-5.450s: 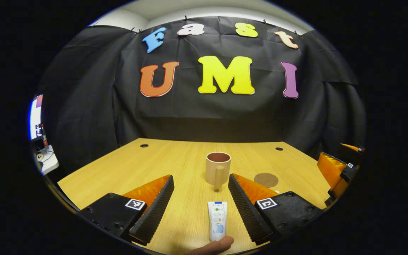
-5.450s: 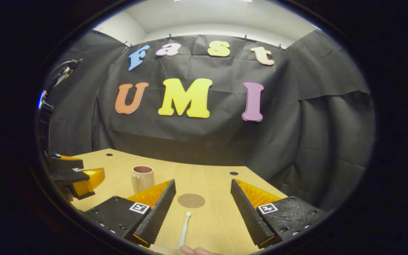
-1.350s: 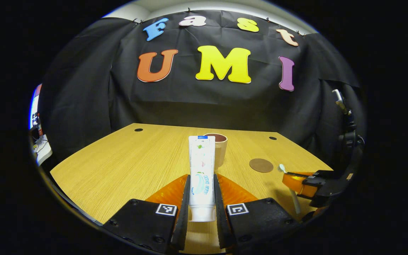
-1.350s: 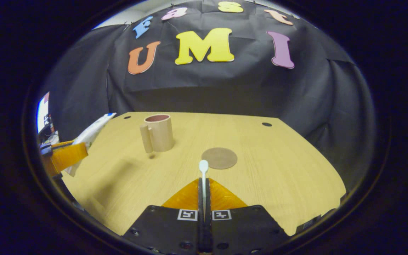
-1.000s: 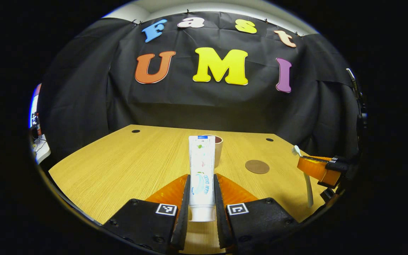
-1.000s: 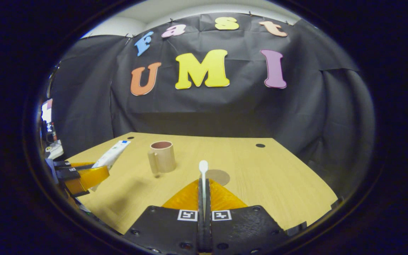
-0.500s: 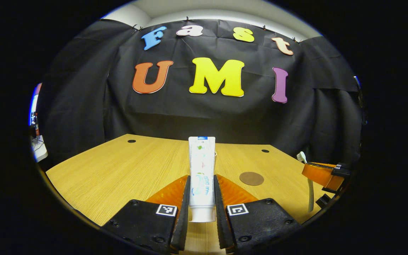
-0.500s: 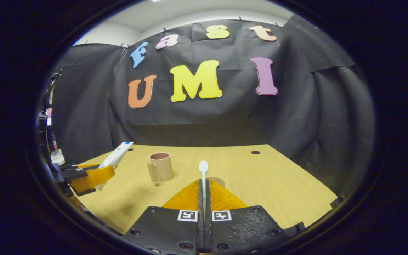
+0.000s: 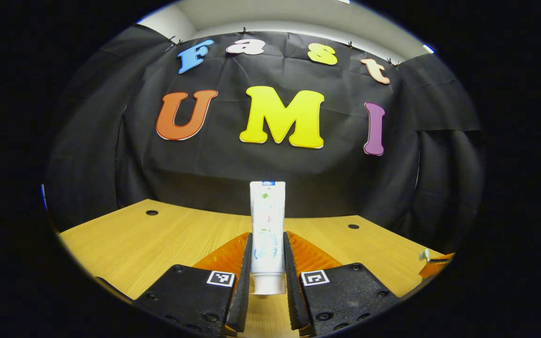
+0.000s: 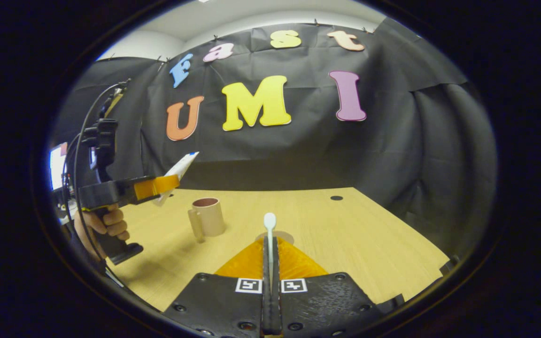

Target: Put the toothbrush and toothpaste on the desktop into the cup, then pick up the cup and place it on the coaster on the desktop.

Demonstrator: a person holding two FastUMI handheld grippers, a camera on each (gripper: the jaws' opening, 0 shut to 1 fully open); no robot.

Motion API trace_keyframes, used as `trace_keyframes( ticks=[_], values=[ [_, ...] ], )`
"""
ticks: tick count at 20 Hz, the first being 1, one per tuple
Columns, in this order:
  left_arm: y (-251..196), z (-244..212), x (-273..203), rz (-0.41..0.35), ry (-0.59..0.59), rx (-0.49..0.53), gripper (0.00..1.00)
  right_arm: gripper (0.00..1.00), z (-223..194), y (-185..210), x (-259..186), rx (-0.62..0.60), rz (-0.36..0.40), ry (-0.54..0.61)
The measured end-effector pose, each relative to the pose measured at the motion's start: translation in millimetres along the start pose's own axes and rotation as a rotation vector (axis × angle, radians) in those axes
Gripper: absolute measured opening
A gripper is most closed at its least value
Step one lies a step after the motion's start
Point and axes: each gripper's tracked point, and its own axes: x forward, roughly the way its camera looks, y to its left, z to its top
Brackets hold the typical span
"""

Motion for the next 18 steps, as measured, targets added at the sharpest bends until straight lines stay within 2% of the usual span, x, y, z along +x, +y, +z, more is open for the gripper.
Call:
trace_keyframes(
  ticks=[4, 7, 12, 18],
  values=[
    [-17.1, 5.1, 37.3, -0.066, -0.014, -0.035, 0.37, 0.00, -4.7, -10.1, 0.1, 0.024, 0.011, -0.003],
    [-10.8, -4.5, 55.6, -0.044, 0.002, -0.002, 0.37, 0.00, -4.6, -18.8, -1.3, 0.036, 0.006, -0.009],
    [-5.0, -26.0, 65.4, -0.010, 0.063, -0.008, 0.39, 0.00, -8.7, -23.1, -3.6, 0.042, 0.016, -0.015],
    [-3.3, -21.6, 68.0, -0.010, 0.049, 0.021, 0.38, 0.00, -16.0, -23.2, -1.3, 0.043, 0.023, -0.006]
  ],
)
